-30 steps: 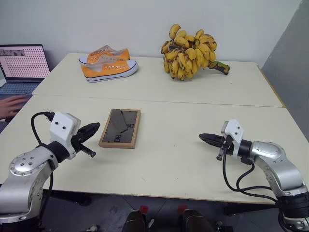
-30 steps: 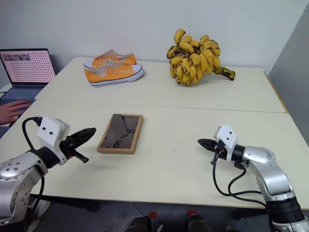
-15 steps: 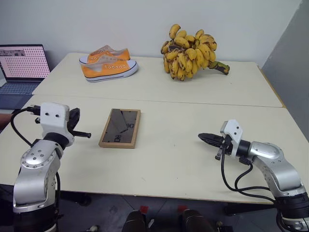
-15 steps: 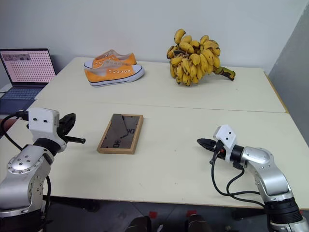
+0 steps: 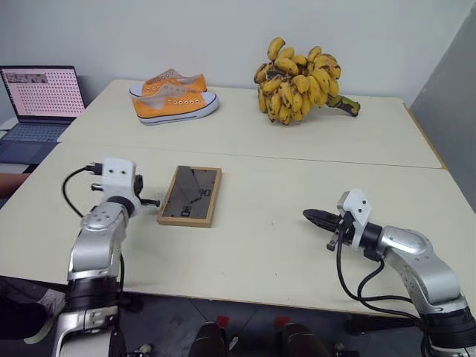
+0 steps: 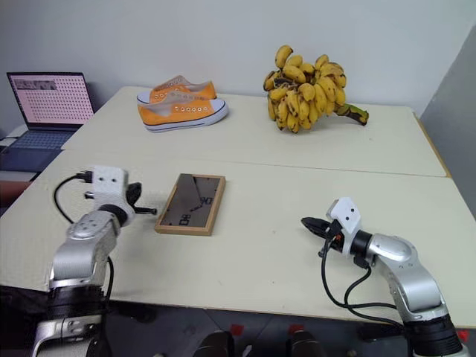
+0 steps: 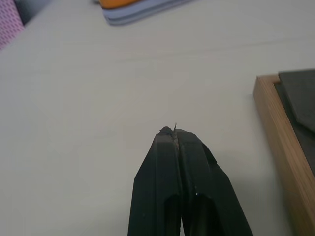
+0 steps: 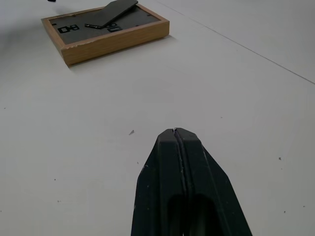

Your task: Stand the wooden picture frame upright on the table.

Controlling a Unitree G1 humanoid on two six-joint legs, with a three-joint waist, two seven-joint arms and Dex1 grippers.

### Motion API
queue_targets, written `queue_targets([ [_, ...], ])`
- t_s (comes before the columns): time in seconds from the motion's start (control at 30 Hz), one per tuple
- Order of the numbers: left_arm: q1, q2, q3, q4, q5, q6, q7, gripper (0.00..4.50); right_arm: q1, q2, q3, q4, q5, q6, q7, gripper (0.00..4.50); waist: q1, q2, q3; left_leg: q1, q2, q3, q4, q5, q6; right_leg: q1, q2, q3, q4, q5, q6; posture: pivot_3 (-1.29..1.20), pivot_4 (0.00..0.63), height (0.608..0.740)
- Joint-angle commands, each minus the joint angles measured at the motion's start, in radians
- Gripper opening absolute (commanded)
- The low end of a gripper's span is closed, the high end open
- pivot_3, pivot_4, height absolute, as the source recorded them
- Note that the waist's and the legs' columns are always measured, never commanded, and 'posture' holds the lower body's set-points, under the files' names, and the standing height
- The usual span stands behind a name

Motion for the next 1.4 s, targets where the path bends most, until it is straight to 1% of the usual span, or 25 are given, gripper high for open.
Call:
queue_targets([
  [0.03, -0.095, 0.009, -0.035, 0.123, 0.031, -0.016, -0.018, 0.05, 0.013, 0.005, -0.033, -0.057, 0.017, 0.010, -0.030, 0.00, 0.000, 0.000, 0.000, 0.000, 0.000, 0.000, 0.000, 0.000, 0.000, 0.000, 0.000, 0.000, 0.000, 0.000, 0.000, 0.00, 0.150, 0.740],
  [0.13, -0.181, -0.015, -0.091, 0.250, 0.064, -0.063, -0.037, 0.05, 0.027, 0.008, -0.049, -0.072, 0.020, 0.021, -0.056, 0.00, 0.000, 0.000, 0.000, 0.000, 0.000, 0.000, 0.000, 0.000, 0.000, 0.000, 0.000, 0.000, 0.000, 0.000, 0.000, 0.00, 0.150, 0.740],
  [0.2, -0.217, -0.040, -0.131, 0.299, 0.078, -0.085, -0.066, 0.05, 0.034, 0.008, -0.058, -0.082, 0.020, 0.026, -0.071, 0.00, 0.007, 0.001, 0.000, 0.000, 0.000, -0.002, 0.000, 0.000, 0.000, 0.001, 0.000, -0.002, 0.002, 0.000, 0.000, 0.00, 0.150, 0.740],
  [0.37, -0.256, -0.116, -0.194, 0.313, 0.086, -0.115, -0.122, 0.05, 0.037, 0.015, -0.068, -0.088, 0.019, 0.032, -0.099, 0.00, 0.009, 0.000, 0.000, 0.000, -0.003, -0.002, 0.001, 0.000, 0.000, 0.003, -0.002, -0.001, 0.000, 0.000, 0.001, 0.00, 0.150, 0.740],
  [0.5, -0.234, -0.175, -0.241, 0.241, 0.090, -0.073, -0.157, 0.05, 0.022, 0.029, -0.053, -0.076, 0.009, 0.024, -0.118, 0.00, 0.013, 0.001, -0.001, 0.000, -0.003, -0.002, 0.001, 0.000, 0.000, 0.003, -0.002, -0.001, 0.000, 0.000, 0.001, 0.00, 0.150, 0.740],
  [0.6, -0.199, -0.214, -0.270, 0.133, 0.084, -0.003, -0.169, 0.05, 0.009, 0.043, -0.043, -0.070, 0.003, 0.022, -0.130, 0.00, 0.018, 0.001, -0.001, 0.000, -0.005, -0.002, 0.001, 0.000, 0.000, 0.004, -0.003, 0.000, 0.000, 0.000, 0.001, 0.00, 0.150, 0.740],
  [0.7, -0.173, -0.227, -0.275, 0.044, 0.082, 0.056, -0.170, 0.05, 0.005, 0.049, -0.042, -0.067, 0.001, 0.021, -0.132, 0.00, 0.019, 0.001, -0.001, 0.000, -0.006, -0.003, 0.001, 0.000, 0.000, 0.004, -0.003, 0.000, 0.000, 0.000, 0.001, 0.00, 0.150, 0.740],
  [0.77, -0.159, -0.219, -0.274, -0.007, 0.083, 0.088, -0.172, 0.05, 0.005, 0.051, -0.041, -0.063, -0.002, 0.018, -0.133, 0.00, 0.019, 0.001, -0.001, 0.000, -0.006, -0.004, 0.001, 0.000, 0.000, 0.004, -0.003, 0.000, 0.000, 0.000, 0.001, 0.00, 0.150, 0.740],
  [0.93, -0.104, -0.074, -0.209, -0.120, 0.089, 0.245, -0.187, 0.05, -0.001, 0.053, -0.041, -0.050, -0.003, 0.015, -0.134, 0.00, -0.002, 0.001, -0.001, 0.000, -0.005, -0.004, 0.001, 0.000, 0.000, 0.004, -0.002, 0.000, 0.000, 0.000, 0.001, 0.00, 0.150, 0.740],
  [1.07, -0.043, 0.051, -0.208, -0.238, 0.073, 0.363, -0.247, 0.05, -0.007, 0.055, -0.042, -0.044, -0.002, 0.013, -0.138, 0.00, -0.021, 0.001, -0.001, 0.001, -0.002, -0.004, 0.001, 0.000, 0.000, 0.003, 0.000, 0.000, 0.001, 0.000, 0.001, 0.00, 0.150, 0.740],
  [1.13, -0.021, 0.092, -0.205, -0.295, 0.050, 0.409, -0.279, 0.05, -0.011, 0.056, -0.042, -0.037, -0.002, 0.010, -0.139, 0.00, -0.024, 0.001, -0.001, 0.001, -0.002, -0.004, 0.001, 0.000, 0.000, 0.003, 0.000, 0.000, 0.001, 0.000, 0.001, 0.00, 0.150, 0.740],
  [1.2, -0.016, 0.101, -0.202, -0.334, 0.025, 0.456, -0.290, 0.05, -0.014, 0.060, -0.041, -0.027, -0.004, 0.005, -0.140, 0.00, -0.023, 0.001, -0.001, 0.001, -0.002, -0.004, 0.001, 0.000, 0.000, 0.003, 0.000, 0.000, 0.001, 0.000, 0.001, 0.00, 0.150, 0.740],
  [1.4, -0.018, 0.061, -0.246, -0.436, -0.014, 0.550, -0.287, 0.05, -0.041, 0.077, -0.031, -0.008, -0.009, 0.002, -0.146, 0.00, -0.008, 0.001, -0.001, 0.000, -0.003, -0.004, 0.001, 0.000, 0.000, 0.003, -0.001, 0.000, 0.000, 0.000, 0.001, 0.00, 0.150, 0.740],
])
